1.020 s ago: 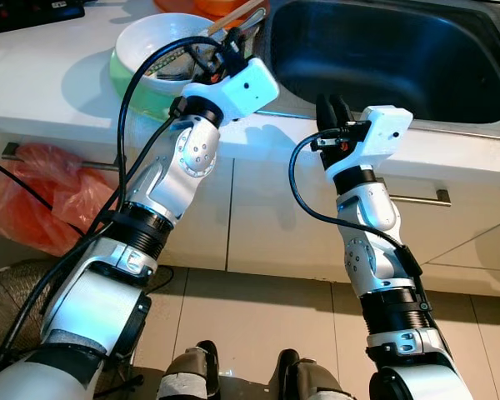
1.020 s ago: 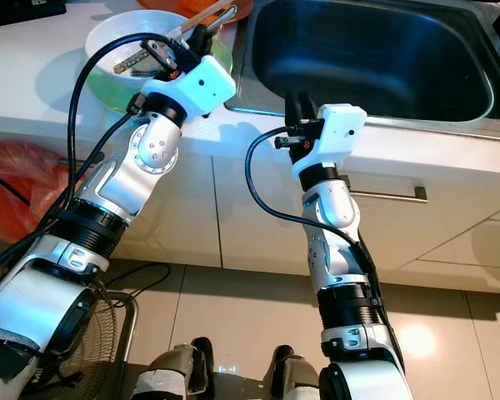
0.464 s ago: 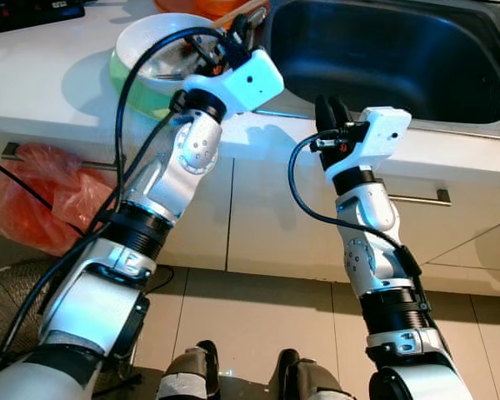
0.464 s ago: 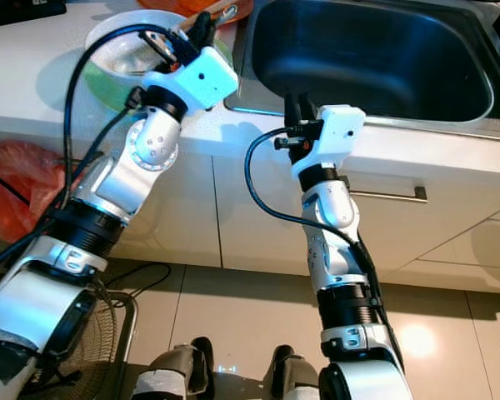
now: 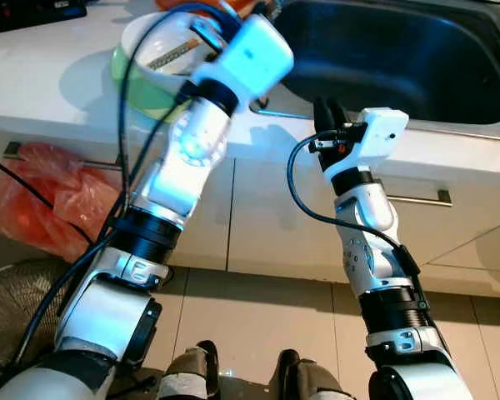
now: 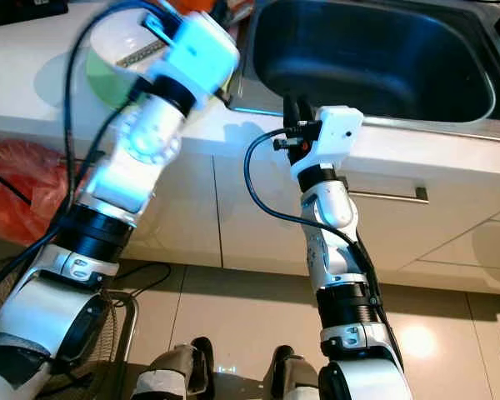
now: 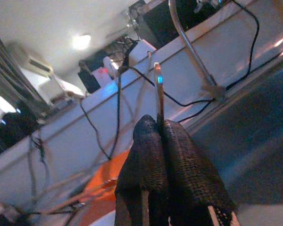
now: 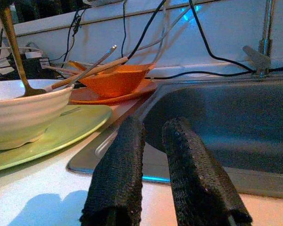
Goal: Kitchen organization
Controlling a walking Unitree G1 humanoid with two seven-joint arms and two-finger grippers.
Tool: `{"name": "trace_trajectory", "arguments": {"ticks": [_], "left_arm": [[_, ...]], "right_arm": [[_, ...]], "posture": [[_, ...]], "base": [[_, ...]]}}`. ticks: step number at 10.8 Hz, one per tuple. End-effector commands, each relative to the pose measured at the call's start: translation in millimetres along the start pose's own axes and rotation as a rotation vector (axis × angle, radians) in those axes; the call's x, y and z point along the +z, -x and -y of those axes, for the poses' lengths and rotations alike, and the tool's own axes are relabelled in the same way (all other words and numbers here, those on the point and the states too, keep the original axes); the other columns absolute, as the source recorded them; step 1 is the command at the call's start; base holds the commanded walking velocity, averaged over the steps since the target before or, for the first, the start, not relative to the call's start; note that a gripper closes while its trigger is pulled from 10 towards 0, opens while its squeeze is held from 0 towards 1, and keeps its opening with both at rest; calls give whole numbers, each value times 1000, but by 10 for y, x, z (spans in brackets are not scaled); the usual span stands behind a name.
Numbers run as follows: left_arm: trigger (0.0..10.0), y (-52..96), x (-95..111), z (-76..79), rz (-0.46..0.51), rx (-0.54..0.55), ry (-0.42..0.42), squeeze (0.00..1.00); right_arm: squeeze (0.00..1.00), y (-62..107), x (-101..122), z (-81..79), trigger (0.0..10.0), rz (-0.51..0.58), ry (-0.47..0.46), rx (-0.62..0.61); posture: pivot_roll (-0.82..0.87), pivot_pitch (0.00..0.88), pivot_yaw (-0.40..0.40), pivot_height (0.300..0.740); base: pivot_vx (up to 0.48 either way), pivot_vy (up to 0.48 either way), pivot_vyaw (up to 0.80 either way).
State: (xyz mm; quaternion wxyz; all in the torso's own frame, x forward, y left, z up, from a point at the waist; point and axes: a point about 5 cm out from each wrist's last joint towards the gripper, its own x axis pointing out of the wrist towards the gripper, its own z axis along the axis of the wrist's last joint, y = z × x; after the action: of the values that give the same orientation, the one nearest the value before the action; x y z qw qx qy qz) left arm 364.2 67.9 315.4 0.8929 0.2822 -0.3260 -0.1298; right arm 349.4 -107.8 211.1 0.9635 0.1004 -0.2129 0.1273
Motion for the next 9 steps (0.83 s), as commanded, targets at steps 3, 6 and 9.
{"name": "trace_trajectory", "arguments": {"ticks": [3,6,9], "left_arm": [[10000,-24,298,-230,122,68,267,0],[10000,23,528,-516,240,169,283,0],[10000,86,511,-583,286,201,645,0]], "right_arm": [[0,-12,12,4,10000,11,-6,6],[0,-7,3,3,10000,8,-9,8],[0,-18,3,-13,10000,9,-11,17]], "posture": [[171,207,-30,740],[180,210,-34,740],[171,207,-37,740]], "base": [[0,0,0],[0,0,0],[0,0,0]]}}
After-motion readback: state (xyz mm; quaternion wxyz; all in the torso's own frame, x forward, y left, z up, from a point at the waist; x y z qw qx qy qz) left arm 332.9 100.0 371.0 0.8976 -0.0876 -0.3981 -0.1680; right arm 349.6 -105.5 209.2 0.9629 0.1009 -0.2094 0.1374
